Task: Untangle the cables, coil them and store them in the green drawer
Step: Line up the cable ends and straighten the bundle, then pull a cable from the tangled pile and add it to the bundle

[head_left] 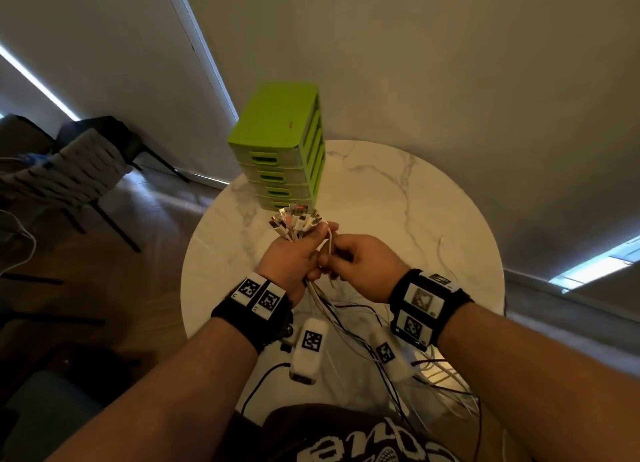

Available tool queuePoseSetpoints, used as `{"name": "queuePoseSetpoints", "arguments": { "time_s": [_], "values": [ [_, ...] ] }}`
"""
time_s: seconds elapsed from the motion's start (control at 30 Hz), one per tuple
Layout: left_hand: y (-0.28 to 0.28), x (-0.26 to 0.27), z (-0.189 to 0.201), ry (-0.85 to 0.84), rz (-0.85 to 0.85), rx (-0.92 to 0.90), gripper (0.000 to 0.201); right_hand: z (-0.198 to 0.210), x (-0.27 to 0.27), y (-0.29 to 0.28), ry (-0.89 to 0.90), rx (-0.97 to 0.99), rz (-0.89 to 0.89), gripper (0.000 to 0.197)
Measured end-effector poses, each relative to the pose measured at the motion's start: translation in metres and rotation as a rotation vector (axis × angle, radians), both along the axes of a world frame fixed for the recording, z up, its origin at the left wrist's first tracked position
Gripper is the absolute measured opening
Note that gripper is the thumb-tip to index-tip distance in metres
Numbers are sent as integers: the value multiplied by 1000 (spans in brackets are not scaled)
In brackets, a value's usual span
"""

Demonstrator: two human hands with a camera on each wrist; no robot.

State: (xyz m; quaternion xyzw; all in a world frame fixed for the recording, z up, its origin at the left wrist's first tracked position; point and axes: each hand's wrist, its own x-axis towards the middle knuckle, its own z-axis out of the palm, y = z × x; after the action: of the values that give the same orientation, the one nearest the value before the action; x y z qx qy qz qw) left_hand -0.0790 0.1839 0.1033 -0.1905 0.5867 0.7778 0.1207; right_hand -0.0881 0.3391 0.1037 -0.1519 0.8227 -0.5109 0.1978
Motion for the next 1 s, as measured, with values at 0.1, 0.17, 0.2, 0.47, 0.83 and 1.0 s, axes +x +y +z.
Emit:
{"name": "queuePoseSetpoints", "arguments": {
  "time_s": [0.1, 0.17, 0.2, 0.47, 0.83, 1.0],
  "values": [
    [1, 1, 4, -13, 61, 33, 32, 7, 3, -2, 14, -121, -167, 18],
    [4, 2, 5, -35, 93, 103, 45, 16, 6, -4, 58, -141, -205, 16],
    [5, 3, 6, -55, 105, 156, 52, 18, 7, -5, 83, -119, -194, 15],
    [22, 5, 22, -62, 128, 263, 44, 28, 11, -8, 169, 77, -92, 23],
    [18, 4, 18, -20, 169, 17, 42, 26, 9, -10, 163, 98, -40, 32],
    [-3, -17, 27, 6, 330, 237, 48, 1, 8, 22, 24, 146, 82, 21]
  ]
}}
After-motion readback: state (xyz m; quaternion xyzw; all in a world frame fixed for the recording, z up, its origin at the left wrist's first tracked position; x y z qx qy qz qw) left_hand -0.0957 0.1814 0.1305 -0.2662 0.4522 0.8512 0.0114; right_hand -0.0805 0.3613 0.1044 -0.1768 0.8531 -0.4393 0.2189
